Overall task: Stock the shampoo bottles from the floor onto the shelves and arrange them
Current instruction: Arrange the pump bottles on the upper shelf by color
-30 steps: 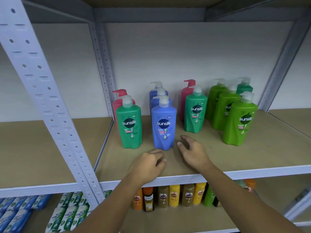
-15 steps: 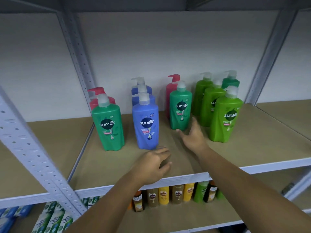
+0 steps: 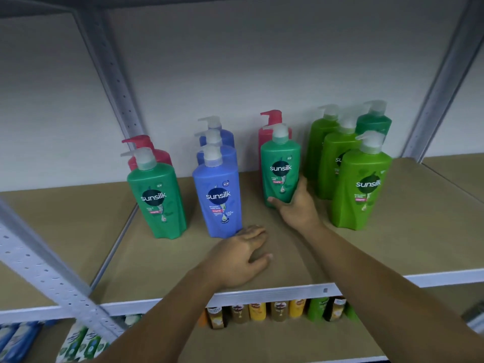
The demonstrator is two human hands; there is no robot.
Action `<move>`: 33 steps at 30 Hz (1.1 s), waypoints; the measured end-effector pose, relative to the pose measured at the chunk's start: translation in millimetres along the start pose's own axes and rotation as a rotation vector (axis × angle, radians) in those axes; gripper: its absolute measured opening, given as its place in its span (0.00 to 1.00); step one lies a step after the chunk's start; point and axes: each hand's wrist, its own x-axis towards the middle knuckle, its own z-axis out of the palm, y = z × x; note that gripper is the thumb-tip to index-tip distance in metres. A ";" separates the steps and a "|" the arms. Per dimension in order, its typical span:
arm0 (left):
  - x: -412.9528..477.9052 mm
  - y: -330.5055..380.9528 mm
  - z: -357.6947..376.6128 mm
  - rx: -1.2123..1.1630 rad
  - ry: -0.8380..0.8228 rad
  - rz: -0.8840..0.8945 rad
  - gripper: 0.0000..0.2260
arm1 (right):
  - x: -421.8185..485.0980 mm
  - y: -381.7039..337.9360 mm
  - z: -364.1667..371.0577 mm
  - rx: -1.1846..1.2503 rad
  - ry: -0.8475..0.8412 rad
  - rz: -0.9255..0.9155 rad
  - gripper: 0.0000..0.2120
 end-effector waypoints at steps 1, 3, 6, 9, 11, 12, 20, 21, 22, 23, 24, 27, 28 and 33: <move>-0.2 1.1 -0.3 0.000 0.005 0.007 0.29 | -5.0 -0.6 -2.3 -0.006 -0.005 0.001 0.39; -0.7 2.1 -1.1 -0.011 0.013 0.014 0.29 | -17.1 -2.9 -8.3 -0.014 -0.016 0.009 0.37; -0.6 3.1 -1.9 -0.022 0.019 0.019 0.29 | -42.5 -5.8 -21.3 -0.018 -0.029 0.002 0.38; -1.0 6.9 -3.4 -0.037 0.008 0.012 0.28 | -72.6 -7.8 -37.7 0.014 -0.032 -0.001 0.40; 3.0 8.6 -2.3 -0.044 0.004 -0.010 0.27 | -92.5 -9.7 -50.5 0.021 -0.025 0.016 0.39; 6.8 10.4 -1.0 -0.040 0.000 -0.020 0.27 | -102.4 -10.7 -57.0 0.026 -0.022 0.027 0.39; 44.5 56.1 14.5 -0.080 0.004 0.033 0.19 | -149.2 -2.3 -116.9 -0.018 0.061 0.135 0.29; 49.6 59.1 16.5 -0.086 0.004 0.037 0.19 | -150.9 -0.2 -125.5 -0.034 0.075 0.145 0.28; 54.5 61.2 18.1 -0.092 0.002 0.035 0.19 | -152.3 2.1 -133.5 -0.046 0.092 0.153 0.28; 58.9 63.4 19.3 -0.098 0.003 0.027 0.19 | -153.0 5.4 -141.6 -0.057 0.111 0.160 0.27; 63.3 65.2 20.7 -0.105 0.000 0.015 0.19 | -153.5 8.8 -149.4 -0.075 0.131 0.168 0.27; 74.2 71.2 22.8 -0.126 0.001 -0.010 0.23 | -150.7 22.9 -171.6 -0.097 0.197 0.203 0.27; 78.7 73.0 23.4 -0.125 0.004 -0.011 0.22 | -148.0 26.7 -178.4 -0.094 0.216 0.217 0.27; 100.7 77.2 26.8 -0.095 0.020 0.015 0.22 | -123.2 39.1 -205.0 -0.089 0.263 0.278 0.27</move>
